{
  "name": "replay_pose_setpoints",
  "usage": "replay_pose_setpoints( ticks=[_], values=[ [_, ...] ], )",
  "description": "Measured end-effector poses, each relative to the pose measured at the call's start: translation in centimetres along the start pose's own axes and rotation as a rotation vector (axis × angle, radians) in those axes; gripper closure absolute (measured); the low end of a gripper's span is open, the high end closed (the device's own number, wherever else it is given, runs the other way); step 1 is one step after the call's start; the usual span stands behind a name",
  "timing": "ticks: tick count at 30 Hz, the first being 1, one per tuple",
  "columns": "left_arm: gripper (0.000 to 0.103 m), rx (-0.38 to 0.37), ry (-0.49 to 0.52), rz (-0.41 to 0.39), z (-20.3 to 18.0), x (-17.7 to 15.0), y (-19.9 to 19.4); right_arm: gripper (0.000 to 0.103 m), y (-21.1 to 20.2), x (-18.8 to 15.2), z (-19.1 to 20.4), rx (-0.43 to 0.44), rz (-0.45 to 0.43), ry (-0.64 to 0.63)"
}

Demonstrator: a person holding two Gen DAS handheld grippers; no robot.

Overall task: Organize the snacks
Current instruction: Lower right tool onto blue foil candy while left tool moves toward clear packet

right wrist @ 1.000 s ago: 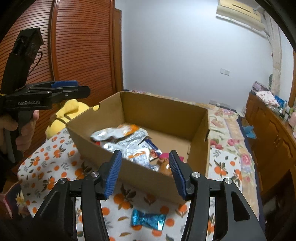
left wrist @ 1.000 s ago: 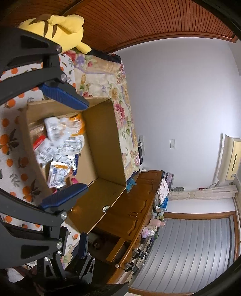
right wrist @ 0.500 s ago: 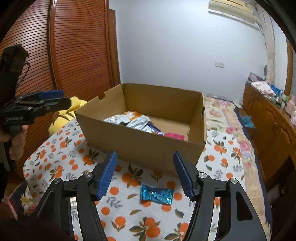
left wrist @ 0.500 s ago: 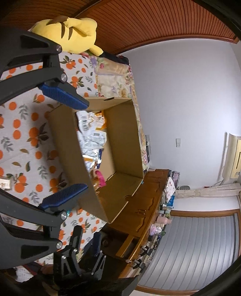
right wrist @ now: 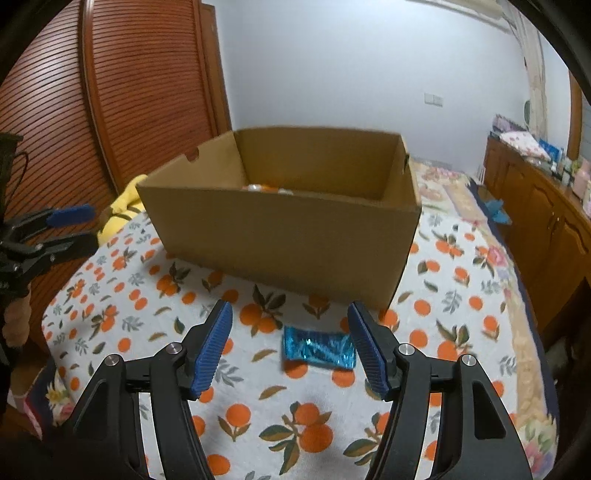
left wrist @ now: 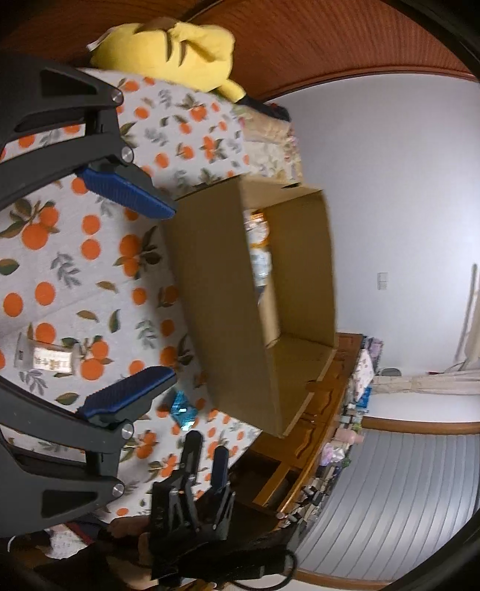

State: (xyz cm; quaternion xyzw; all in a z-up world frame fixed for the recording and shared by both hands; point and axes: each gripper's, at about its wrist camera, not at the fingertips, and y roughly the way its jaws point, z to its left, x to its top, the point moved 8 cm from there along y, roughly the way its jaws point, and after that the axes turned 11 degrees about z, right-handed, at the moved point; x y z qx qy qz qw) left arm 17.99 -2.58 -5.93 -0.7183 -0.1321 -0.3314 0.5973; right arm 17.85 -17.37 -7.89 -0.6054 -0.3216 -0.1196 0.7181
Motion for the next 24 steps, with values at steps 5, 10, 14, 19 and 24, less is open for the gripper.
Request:
replay_pose_setpoints(
  ticks=[5, 10, 14, 19, 24],
  values=[
    [0.02, -0.031, -0.016, 0.063, -0.8, -2.7, 2.3, 0.037, 1.9, -1.4, -0.8, 0.005, 0.04, 0.027],
    [0.02, -0.084, -0.02, 0.143, -2.2, -5.3, 4.4, 0.037, 3.6, -2.4, -1.4, -0.008, 0.079, 0.042],
    [0.02, -0.086, -0.003, 0.179, -3.3, -6.8, 5.4, 0.037, 4.3, -3.1, -1.7, -0.011, 0.093, 0.049],
    [0.023, -0.09, 0.004, 0.214, -3.7, -8.0, 6.1, 0.037, 5.3, -3.6, -1.8, -0.008, 0.117, 0.053],
    [0.038, -0.103, 0.017, 0.218, -4.2, -8.5, 5.7, 0.037, 5.7, -3.9, -1.8, -0.039, 0.143, 0.034]
  ],
)
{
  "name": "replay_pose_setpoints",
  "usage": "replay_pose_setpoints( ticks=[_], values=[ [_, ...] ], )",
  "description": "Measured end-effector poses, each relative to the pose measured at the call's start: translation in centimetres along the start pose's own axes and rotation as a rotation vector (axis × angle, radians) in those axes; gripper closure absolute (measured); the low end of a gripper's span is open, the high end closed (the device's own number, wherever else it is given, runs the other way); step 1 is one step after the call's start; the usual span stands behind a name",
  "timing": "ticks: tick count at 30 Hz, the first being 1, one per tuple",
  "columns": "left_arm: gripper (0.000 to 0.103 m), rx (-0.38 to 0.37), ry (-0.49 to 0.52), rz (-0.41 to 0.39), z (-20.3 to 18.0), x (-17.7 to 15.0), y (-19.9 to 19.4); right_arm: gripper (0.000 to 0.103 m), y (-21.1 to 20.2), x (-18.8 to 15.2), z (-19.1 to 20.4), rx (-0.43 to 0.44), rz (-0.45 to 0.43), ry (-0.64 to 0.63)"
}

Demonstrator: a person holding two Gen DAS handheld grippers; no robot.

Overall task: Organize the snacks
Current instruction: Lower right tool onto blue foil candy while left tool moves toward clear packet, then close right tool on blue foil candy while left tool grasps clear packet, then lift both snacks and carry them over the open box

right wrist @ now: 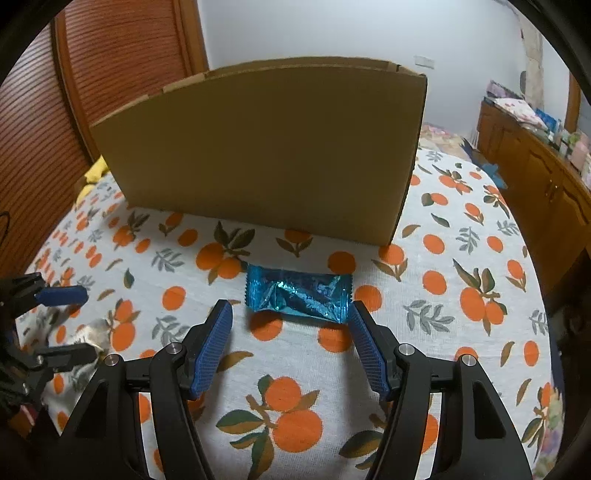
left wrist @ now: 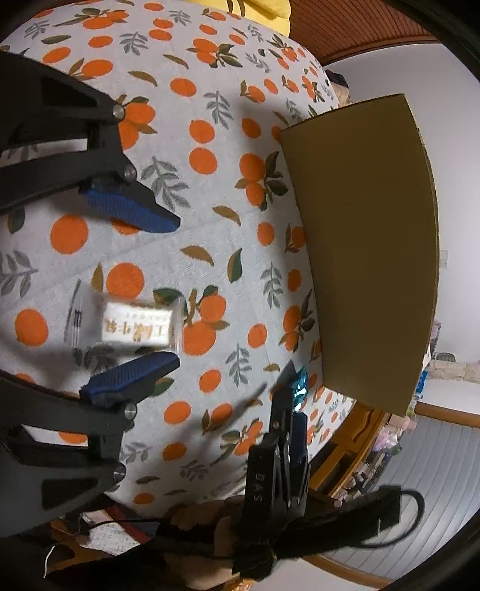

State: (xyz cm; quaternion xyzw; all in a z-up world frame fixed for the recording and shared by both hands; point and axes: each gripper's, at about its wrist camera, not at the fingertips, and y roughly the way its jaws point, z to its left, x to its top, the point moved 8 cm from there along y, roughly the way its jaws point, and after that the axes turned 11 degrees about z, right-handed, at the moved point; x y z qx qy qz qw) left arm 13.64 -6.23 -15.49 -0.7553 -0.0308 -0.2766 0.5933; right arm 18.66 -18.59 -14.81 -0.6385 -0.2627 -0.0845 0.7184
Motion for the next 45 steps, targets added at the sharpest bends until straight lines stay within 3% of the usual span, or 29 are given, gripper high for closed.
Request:
replay_pose_setpoints(
  ticks=[5, 13, 25, 27, 32, 45],
  values=[
    [0.047, 0.009, 0.032, 0.007, -0.4, -0.3, -0.2, 0.037, 0.4, 0.2, -0.1, -0.013, 0.012, -0.013],
    [0.048, 0.001, 0.028, 0.006, -0.2, -1.1, -0.7, 0.036, 1.6, 1.0, 0.0, -0.024, 0.061, -0.035],
    [0.06, -0.035, 0.031, -0.006, -0.6, -1.4, -0.9, 0.037, 2.4, 1.7, 0.4, -0.048, 0.078, -0.084],
    [0.063, -0.027, 0.05, -0.007, -1.0, -1.5, -0.9, 0.045, 2.2, 1.5, 0.4, -0.042, 0.074, -0.089],
    [0.082, -0.036, 0.073, -0.003, -1.5, -1.4, -0.8, 0.06, 1.7, 1.1, 0.3, -0.043, 0.075, -0.11],
    [0.083, -0.054, 0.054, -0.047, -1.0, -0.8, -1.9, 0.067, 0.4, 0.6, 0.0, -0.01, 0.026, -0.083]
  ],
)
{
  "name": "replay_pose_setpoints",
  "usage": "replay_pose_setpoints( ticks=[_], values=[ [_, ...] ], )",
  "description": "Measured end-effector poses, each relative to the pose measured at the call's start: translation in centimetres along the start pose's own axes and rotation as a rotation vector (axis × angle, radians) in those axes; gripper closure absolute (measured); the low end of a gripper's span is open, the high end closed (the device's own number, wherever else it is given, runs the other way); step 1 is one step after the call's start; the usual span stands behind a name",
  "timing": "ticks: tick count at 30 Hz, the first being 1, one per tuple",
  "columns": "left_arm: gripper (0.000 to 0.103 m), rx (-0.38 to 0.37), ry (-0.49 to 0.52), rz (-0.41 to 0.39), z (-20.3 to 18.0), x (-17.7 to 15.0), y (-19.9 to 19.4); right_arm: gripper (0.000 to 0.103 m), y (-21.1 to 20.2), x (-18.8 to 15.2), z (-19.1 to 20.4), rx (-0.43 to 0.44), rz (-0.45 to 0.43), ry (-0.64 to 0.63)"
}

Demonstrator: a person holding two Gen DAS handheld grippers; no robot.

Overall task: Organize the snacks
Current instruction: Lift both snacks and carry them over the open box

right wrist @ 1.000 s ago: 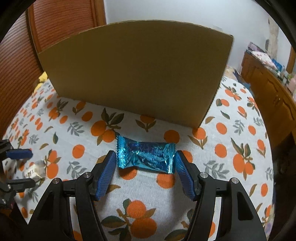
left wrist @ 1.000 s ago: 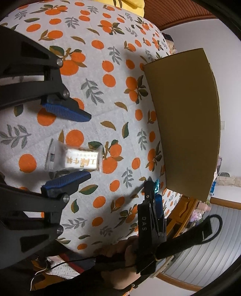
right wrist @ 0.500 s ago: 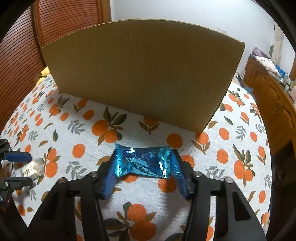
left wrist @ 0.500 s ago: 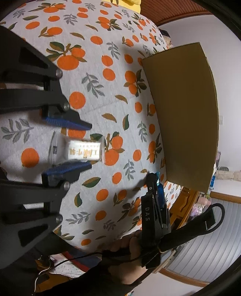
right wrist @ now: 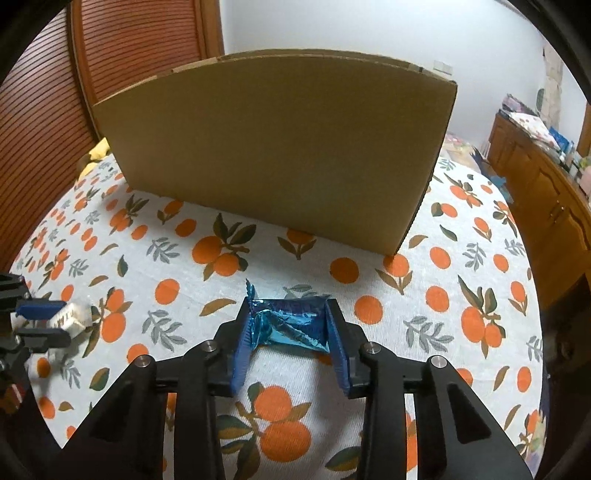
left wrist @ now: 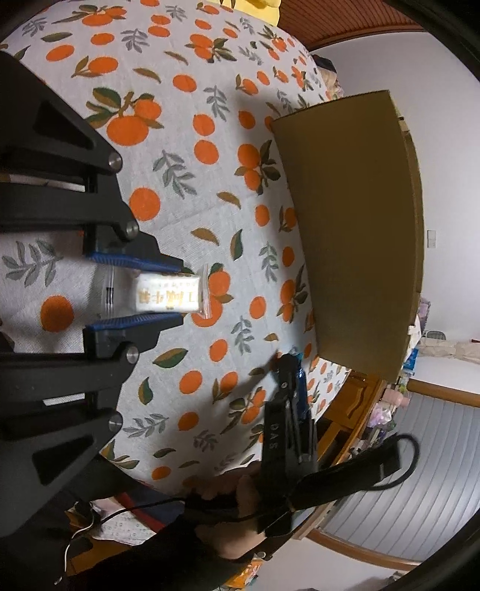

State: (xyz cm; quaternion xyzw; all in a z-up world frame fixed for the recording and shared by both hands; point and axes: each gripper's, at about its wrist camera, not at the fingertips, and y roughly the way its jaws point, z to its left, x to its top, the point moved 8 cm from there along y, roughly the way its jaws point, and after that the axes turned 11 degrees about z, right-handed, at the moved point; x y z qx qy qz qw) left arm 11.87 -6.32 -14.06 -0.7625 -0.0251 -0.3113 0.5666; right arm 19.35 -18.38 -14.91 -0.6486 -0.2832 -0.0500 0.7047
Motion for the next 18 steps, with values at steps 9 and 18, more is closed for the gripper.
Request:
replay_pose_setpoints(
  ticks=[9, 18],
  values=[
    [0.083, 0.013, -0.001, -0.048, 0.3, 1.3, -1.7, 0.067, -2.5, -0.2, 0.9, 0.034, -0.064, 0.014],
    [0.083, 0.021, -0.006, -0.12, 1.3, 3.6, -4.3, 0.066, -6.1, -0.4, 1.6, 0.037, -0.135, 0.003]
  ],
)
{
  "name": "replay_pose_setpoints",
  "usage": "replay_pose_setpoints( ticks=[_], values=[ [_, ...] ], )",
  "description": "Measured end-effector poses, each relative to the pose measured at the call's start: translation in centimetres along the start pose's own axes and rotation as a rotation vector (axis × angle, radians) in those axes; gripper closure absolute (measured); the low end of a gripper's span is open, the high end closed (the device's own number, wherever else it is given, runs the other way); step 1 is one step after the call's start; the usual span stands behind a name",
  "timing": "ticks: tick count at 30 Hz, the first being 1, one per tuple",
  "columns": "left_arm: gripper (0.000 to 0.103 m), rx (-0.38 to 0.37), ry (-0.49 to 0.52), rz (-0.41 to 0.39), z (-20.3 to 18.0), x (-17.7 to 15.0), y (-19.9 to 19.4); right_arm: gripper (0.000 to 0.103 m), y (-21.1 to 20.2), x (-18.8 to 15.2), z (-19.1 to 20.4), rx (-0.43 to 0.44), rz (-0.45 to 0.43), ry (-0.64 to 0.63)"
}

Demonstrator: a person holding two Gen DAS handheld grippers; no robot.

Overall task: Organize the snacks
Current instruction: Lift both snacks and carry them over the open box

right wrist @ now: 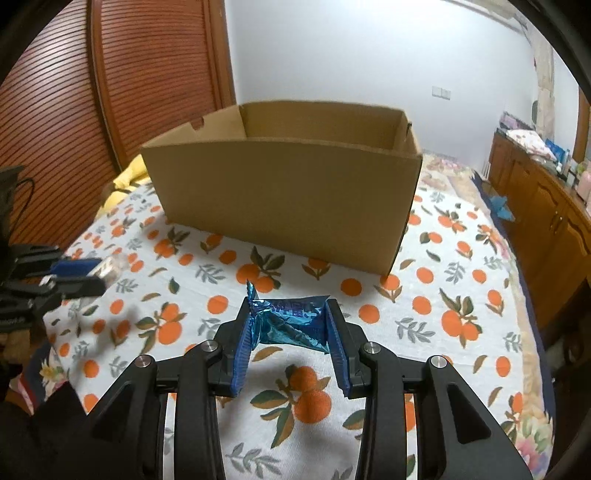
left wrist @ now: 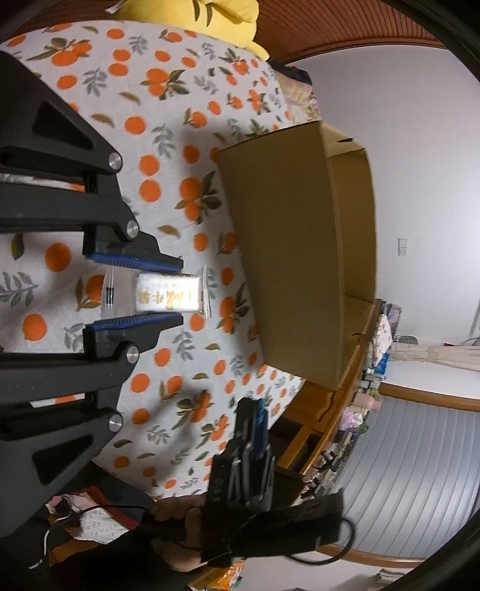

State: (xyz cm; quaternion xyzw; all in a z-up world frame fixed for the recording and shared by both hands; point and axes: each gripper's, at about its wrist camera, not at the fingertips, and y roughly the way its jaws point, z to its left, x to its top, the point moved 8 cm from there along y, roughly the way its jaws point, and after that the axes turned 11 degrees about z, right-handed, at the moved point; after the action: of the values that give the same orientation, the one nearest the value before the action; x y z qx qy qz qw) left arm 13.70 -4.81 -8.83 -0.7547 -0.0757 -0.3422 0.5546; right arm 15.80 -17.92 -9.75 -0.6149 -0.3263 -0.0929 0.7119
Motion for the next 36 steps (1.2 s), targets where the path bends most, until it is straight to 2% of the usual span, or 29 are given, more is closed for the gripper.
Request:
replay_pose_setpoints(
  ticks=[9, 20, 27, 36],
  values=[
    [0.083, 0.032, 0.005, -0.07, 1.4, 3.4, -2.4, 0.066, -2.9, 1.4, 0.7, -0.006, -0.06, -0.024],
    [0.083, 0.033, -0.021, -0.155, 4.4, 9.3, -3.6, 0.066, -4.5, 6.0, 1.4, -0.02, -0.125, -0.09],
    [0.083, 0.046, -0.032, -0.159, 6.1, 12.1, -2.4, 0.066, -4.3, 9.0, 1.5, 0.0, -0.159, -0.12],
    [0.083, 0.04, -0.052, -0.14, 7.6, 14.9, 0.9, 0.066, -2.1, 12.4, 0.9, 0.031, -0.171, -0.144]
  ],
)
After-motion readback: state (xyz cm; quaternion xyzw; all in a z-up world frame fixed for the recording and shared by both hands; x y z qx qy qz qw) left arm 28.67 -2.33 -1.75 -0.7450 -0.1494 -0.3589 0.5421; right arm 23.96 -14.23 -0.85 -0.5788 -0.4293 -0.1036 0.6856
